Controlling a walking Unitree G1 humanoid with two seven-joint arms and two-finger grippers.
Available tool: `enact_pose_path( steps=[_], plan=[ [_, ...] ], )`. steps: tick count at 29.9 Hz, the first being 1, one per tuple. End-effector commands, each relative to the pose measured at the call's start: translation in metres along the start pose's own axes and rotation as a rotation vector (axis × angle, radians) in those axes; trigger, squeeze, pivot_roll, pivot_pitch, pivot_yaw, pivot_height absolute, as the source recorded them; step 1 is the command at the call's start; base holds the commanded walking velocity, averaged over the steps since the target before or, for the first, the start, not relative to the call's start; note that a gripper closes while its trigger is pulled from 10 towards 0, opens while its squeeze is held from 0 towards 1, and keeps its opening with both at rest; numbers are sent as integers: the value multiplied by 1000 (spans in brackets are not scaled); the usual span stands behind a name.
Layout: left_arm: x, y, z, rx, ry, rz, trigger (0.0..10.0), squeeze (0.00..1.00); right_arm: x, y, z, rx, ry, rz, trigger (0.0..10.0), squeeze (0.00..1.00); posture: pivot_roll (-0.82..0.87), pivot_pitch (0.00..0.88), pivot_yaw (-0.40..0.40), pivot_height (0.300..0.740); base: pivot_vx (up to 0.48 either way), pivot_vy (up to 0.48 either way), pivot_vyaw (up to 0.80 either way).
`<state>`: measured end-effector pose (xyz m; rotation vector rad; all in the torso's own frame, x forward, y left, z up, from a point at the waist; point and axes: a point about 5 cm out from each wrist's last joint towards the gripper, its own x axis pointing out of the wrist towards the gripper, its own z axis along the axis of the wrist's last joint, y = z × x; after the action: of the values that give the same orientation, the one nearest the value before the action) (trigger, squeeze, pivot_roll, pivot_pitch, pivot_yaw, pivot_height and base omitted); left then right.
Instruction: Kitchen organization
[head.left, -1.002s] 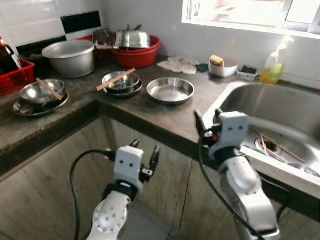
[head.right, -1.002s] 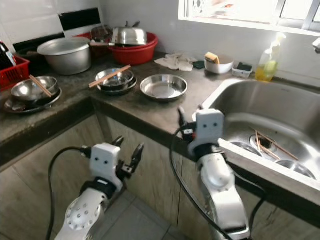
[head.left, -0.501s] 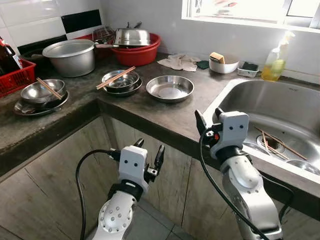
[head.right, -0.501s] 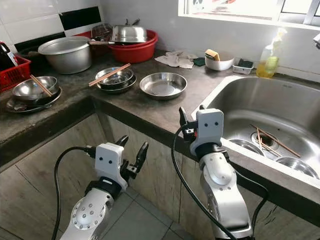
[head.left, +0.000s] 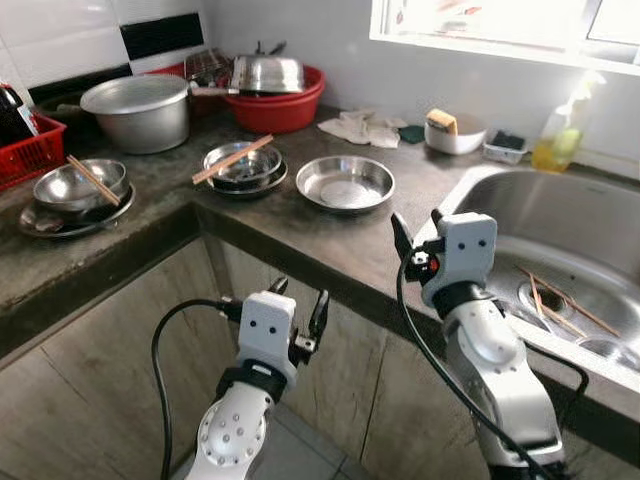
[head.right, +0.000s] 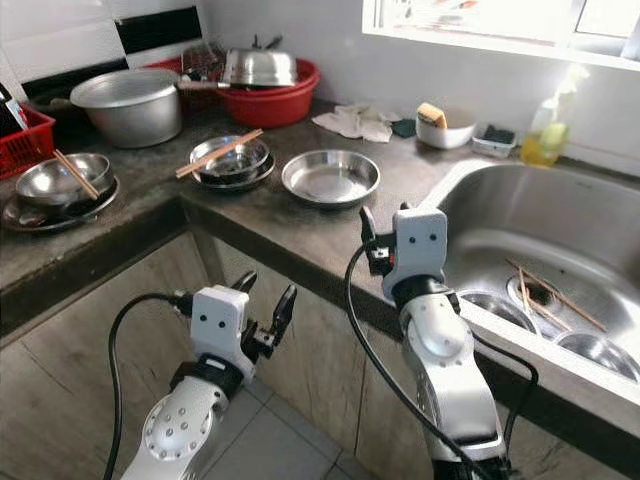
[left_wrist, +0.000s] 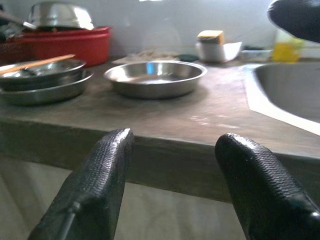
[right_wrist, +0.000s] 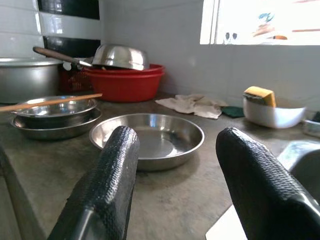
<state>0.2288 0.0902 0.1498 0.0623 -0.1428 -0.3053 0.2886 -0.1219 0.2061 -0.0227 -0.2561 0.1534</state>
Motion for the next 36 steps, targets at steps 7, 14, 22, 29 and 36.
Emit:
enact_pose_path(
  steps=[7, 14, 22, 29, 36],
  plan=[
    [0, -4, 1, -2, 0, -11, 10000, 0, 4, -1, 0, -18, -2, 18, 10000, 0, 107, 55, -27, 740, 422, 0, 197],
    [0, -4, 1, -10, 3, -5, 10000, 0, 9, -3, 1, -3, 5, 8, 10000, 0, 109, 53, -28, 740, 236, 0, 0],
    [0, -5, -1, -8, 13, -8, 10000, 0, 27, -12, 5, 10, 25, -14, 10000, 0, 108, 52, -31, 740, 0, 0, 0],
    [-5, -7, -7, 4, 43, -17, 10000, 0, 60, -11, 1, 0, 146, 14, 10000, 1000, 120, 56, -46, 740, 0, 0, 0],
    [-9, -11, -3, -4, 34, -25, 10000, 0, 92, -13, -3, -22, 337, -20, 10000, 0, 126, 64, -63, 740, 0, 0, 0]
  ],
)
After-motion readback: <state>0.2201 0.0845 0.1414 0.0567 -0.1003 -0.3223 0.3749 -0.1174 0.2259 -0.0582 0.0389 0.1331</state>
